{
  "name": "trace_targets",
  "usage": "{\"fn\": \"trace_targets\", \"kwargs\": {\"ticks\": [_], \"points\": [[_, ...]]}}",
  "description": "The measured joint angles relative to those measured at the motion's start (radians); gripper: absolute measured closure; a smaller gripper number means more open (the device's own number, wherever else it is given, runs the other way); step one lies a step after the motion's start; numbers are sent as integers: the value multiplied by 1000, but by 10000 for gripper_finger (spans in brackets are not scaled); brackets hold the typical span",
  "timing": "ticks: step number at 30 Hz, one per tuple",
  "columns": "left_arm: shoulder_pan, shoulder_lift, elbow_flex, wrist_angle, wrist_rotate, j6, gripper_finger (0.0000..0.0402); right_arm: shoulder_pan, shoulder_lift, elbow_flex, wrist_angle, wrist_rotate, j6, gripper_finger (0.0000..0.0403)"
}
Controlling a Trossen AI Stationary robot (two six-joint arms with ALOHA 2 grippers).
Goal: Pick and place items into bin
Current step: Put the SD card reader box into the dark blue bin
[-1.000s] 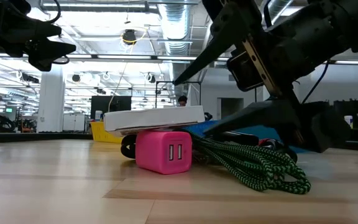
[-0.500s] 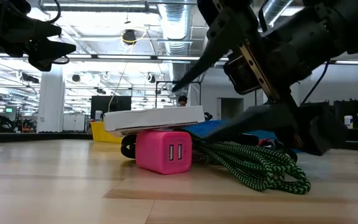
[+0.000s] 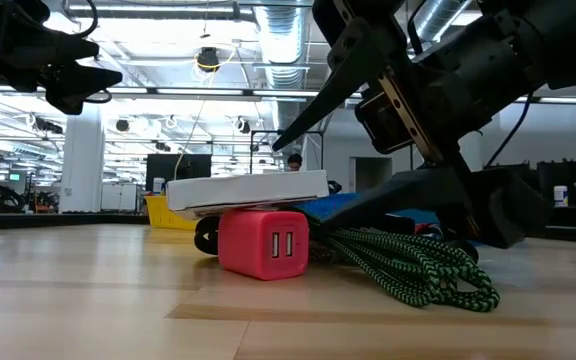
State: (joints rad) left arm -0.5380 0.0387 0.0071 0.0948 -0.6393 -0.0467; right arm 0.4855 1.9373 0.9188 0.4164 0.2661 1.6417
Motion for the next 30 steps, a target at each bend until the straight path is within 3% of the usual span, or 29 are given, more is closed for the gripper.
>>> {"fn": "trace_targets", "kwargs": {"ticks": [10, 22, 30], "points": [[0, 0, 0, 0, 0, 0, 129, -4, 0, 0, 0, -3, 0, 171], [0, 0, 0, 0, 0, 0, 129, -10, -1, -1, 0, -8, -2, 267], [0, 0, 0, 0, 0, 0, 129, -17, -1, -1, -4, -26, -3, 301]]}}
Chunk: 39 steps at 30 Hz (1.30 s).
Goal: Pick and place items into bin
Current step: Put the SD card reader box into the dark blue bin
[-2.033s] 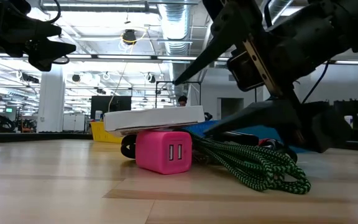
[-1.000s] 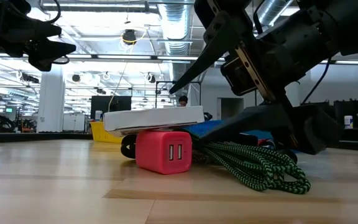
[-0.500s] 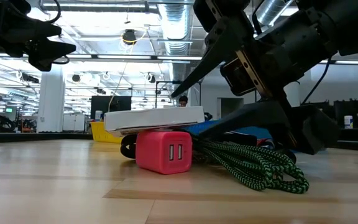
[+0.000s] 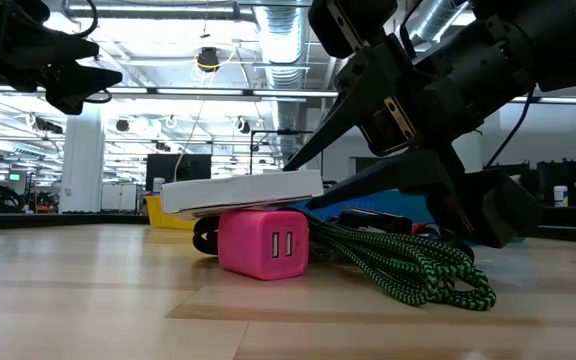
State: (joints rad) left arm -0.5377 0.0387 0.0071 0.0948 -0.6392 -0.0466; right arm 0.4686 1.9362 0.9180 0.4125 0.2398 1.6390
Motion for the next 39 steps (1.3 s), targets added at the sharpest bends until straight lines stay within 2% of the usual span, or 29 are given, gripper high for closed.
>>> {"fn": "trace_targets", "kwargs": {"ticks": [11, 39], "points": [[0, 0, 0, 0, 0, 0, 129, 2, -1, 0, -6, 10, 1, 334], [0, 0, 0, 0, 0, 0, 129, 23, -1, 3, 11, 24, -49, 338]]}}
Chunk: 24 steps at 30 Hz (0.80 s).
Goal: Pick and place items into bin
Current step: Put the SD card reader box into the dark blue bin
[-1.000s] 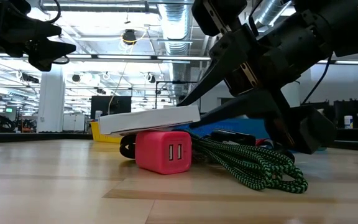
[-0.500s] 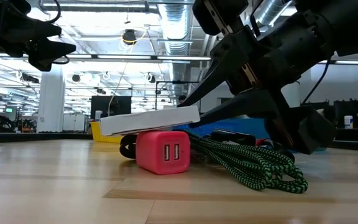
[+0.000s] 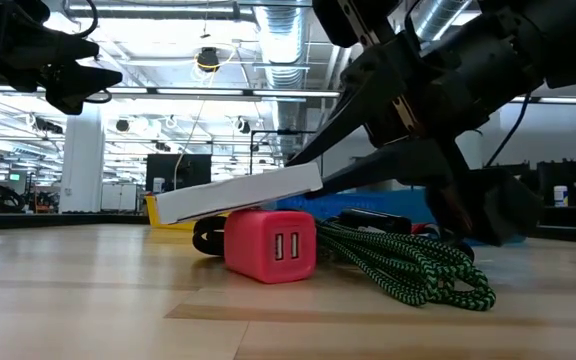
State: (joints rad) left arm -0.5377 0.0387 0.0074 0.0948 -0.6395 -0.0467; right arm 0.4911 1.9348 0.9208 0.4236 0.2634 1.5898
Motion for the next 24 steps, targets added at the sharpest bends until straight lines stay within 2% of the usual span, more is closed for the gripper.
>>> {"fn": "trace_targets", "kwargs": {"ticks": [11, 24], "points": [[0, 0, 0, 0, 0, 0, 129, 11, -70, 2, -85, 35, -49, 338], [0, 0, 0, 0, 0, 0, 129, 45, -236, 2, -368, 136, -91, 338]]}}
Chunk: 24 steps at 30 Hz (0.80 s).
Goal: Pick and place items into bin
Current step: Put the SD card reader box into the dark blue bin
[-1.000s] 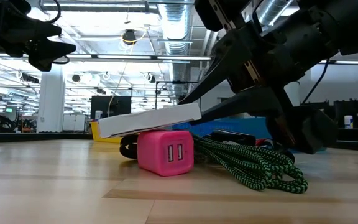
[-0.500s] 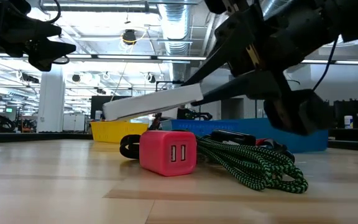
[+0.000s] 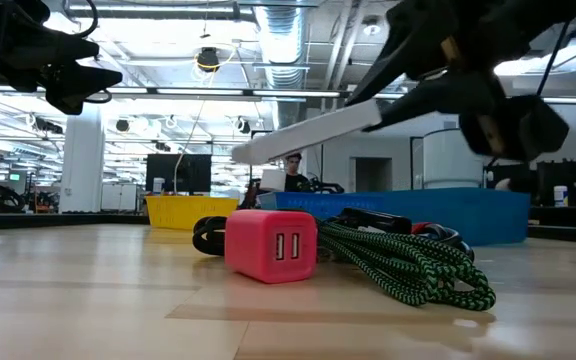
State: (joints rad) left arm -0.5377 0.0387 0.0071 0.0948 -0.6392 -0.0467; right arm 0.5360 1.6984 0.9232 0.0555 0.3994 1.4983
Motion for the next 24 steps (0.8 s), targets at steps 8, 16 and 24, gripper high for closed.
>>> {"fn": "trace_targets", "kwargs": {"ticks": [8, 16, 24], "points": [[0, 0, 0, 0, 0, 0, 129, 7, -134, 0, -213, 69, -38, 338], [0, 0, 0, 0, 0, 0, 129, 14, -301, 0, -465, 154, -64, 338], [0, 0, 0, 0, 0, 0, 129, -19, -472, 0, -755, 229, -84, 349]]}}
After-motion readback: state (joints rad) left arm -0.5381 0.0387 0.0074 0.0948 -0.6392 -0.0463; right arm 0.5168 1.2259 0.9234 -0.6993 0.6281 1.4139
